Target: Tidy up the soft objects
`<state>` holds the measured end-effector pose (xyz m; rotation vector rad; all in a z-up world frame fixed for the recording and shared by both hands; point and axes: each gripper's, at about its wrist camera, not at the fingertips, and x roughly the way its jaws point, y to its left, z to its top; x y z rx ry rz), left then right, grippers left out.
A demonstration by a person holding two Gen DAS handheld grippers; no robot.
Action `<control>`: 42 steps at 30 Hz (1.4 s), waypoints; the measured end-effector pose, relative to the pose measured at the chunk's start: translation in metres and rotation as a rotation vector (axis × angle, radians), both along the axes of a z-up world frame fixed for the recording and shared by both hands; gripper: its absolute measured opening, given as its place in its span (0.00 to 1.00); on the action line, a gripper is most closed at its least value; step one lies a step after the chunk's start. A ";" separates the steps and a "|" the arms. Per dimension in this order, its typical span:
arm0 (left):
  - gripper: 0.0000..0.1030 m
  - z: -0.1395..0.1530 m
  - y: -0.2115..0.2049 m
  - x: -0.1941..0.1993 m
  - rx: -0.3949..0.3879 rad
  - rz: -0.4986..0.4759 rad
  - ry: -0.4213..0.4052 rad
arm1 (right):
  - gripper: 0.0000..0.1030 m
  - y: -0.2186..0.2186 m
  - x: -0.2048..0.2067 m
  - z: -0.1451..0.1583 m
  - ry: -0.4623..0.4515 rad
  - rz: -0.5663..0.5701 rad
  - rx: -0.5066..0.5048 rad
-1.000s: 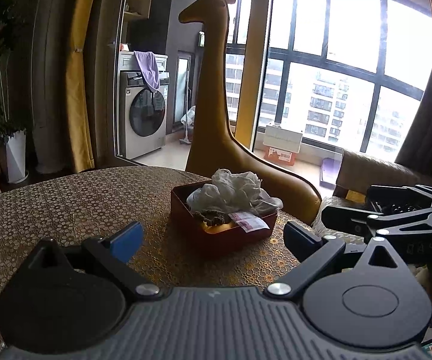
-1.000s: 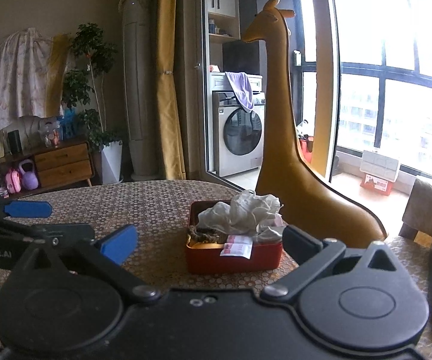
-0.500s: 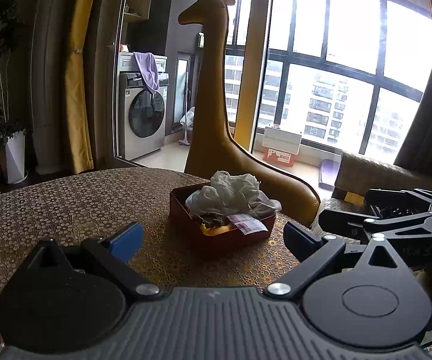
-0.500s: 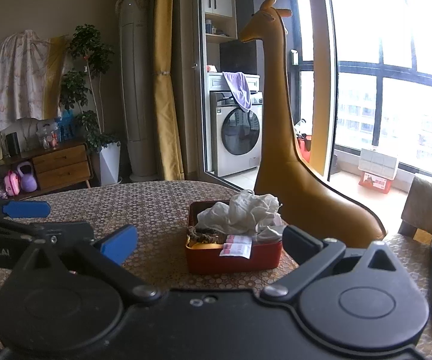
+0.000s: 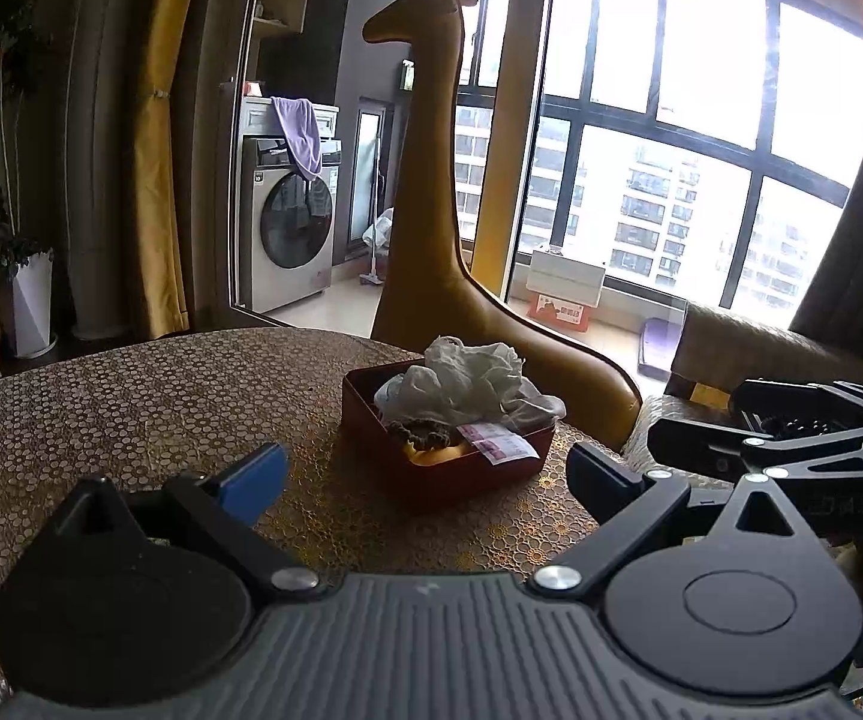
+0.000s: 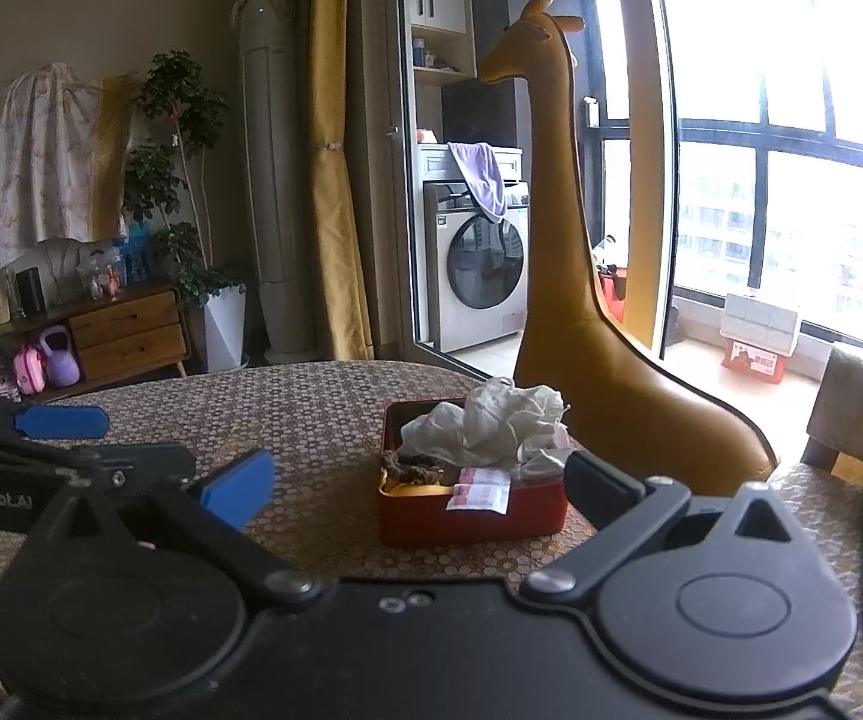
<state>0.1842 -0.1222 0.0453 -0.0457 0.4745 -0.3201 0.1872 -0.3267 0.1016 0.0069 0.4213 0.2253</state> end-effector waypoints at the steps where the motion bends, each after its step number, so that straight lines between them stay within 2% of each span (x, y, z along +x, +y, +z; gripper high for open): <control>1: 0.98 0.000 0.000 -0.001 0.000 0.000 0.000 | 1.00 0.000 0.000 0.000 0.001 -0.001 0.001; 42: 0.98 0.003 0.005 -0.006 -0.011 0.004 -0.018 | 1.00 -0.001 -0.003 0.002 0.000 -0.018 0.008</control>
